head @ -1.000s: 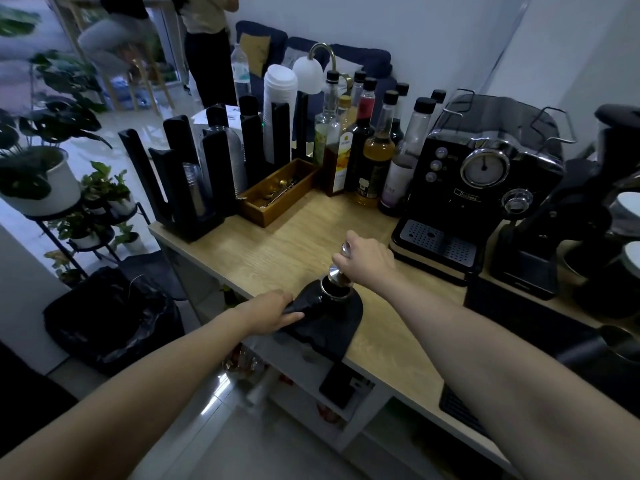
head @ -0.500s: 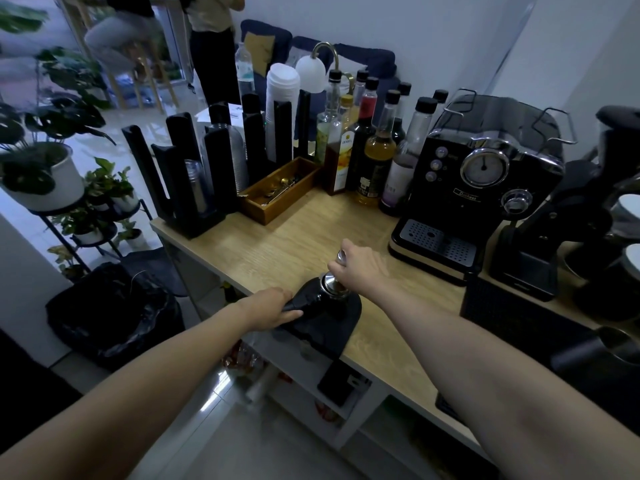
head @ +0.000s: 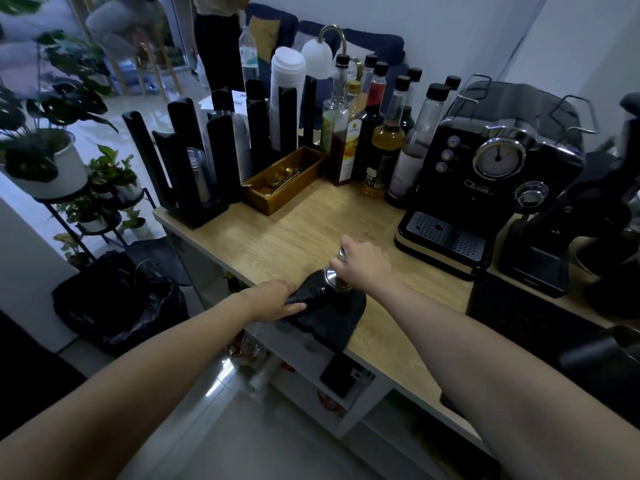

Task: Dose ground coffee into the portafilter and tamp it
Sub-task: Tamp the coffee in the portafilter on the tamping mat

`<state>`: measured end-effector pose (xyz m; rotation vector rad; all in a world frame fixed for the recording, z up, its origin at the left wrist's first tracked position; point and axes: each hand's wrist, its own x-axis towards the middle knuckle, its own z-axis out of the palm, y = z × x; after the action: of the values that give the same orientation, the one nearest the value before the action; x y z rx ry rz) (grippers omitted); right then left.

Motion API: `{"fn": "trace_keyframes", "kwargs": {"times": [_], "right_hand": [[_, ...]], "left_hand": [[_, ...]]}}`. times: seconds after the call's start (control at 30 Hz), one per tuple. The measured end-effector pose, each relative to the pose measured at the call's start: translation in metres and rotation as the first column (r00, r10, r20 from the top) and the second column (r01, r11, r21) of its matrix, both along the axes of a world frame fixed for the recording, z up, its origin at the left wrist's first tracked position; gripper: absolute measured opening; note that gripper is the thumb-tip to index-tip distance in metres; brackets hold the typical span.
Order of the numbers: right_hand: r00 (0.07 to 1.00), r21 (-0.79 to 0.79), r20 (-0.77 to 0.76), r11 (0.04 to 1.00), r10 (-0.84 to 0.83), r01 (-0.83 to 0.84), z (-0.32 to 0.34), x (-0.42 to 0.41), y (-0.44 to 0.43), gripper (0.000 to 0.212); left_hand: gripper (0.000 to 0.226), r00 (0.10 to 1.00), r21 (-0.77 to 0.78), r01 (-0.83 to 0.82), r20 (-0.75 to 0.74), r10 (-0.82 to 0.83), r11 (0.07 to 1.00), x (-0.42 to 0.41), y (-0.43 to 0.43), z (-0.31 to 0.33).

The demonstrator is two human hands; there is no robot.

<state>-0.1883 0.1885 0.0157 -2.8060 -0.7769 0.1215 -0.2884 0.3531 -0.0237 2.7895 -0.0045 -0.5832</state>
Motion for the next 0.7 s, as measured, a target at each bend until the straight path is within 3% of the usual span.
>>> {"fn": "trace_keyframes", "kwargs": {"times": [0.33, 0.7], "right_hand": [[0.998, -0.012, 0.063, 1.000, -0.005, 0.006, -0.0053, 0.0021, 0.0055, 0.027], [1.000, -0.038, 0.026, 0.999, -0.009, 0.010, 0.0034, -0.0008, 0.0063, 0.020]], "left_hand": [[0.049, 1.000, 0.060, 0.009, -0.013, -0.008, 0.998, -0.0036, -0.0055, 0.0053], [0.046, 0.999, -0.014, -0.045, -0.026, 0.045, 0.999, -0.0035, -0.0042, 0.0030]]}}
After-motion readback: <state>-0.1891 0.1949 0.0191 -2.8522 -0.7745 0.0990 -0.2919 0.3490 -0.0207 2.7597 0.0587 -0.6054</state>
